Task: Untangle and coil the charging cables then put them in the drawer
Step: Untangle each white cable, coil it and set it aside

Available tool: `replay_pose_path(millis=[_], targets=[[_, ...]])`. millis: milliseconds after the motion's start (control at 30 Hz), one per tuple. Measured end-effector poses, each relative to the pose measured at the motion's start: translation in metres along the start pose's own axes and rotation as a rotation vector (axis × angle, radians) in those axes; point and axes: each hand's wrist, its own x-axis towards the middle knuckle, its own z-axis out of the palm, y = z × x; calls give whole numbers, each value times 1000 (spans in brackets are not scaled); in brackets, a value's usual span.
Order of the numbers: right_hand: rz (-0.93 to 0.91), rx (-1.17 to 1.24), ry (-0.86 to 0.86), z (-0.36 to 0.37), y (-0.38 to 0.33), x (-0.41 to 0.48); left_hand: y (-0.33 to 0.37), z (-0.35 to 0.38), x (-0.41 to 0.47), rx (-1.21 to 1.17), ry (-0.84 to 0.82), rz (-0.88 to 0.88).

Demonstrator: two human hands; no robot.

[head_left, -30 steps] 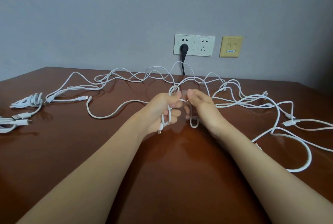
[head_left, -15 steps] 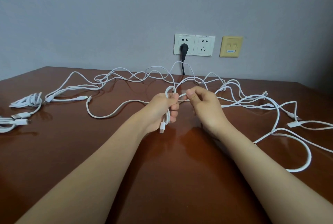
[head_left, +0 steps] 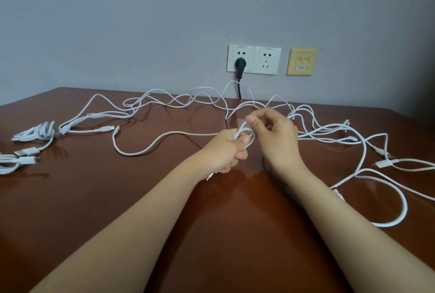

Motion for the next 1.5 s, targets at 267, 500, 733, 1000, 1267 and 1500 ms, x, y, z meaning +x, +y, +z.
replay_pose_path(millis=[267, 500, 733, 1000, 1267, 1500], targets=[[10, -97, -192, 6, 3, -5, -2, -1, 2, 74, 62, 70], [2, -96, -163, 4, 5, -3, -1, -3, -1, 39, -39, 22], [43, -207, -220, 5, 7, -4, 4, -5, 4, -279, 177, 25], [-144, -380, -198, 6, 0, -7, -2, -2, 7, 40, 347, 84], [-229, -437, -272, 8, -5, -10, 0, -2, 5, 253, 493, 161], [-232, -436, -324, 5, -6, -11, 0, -2, 6, 270, 481, 166]])
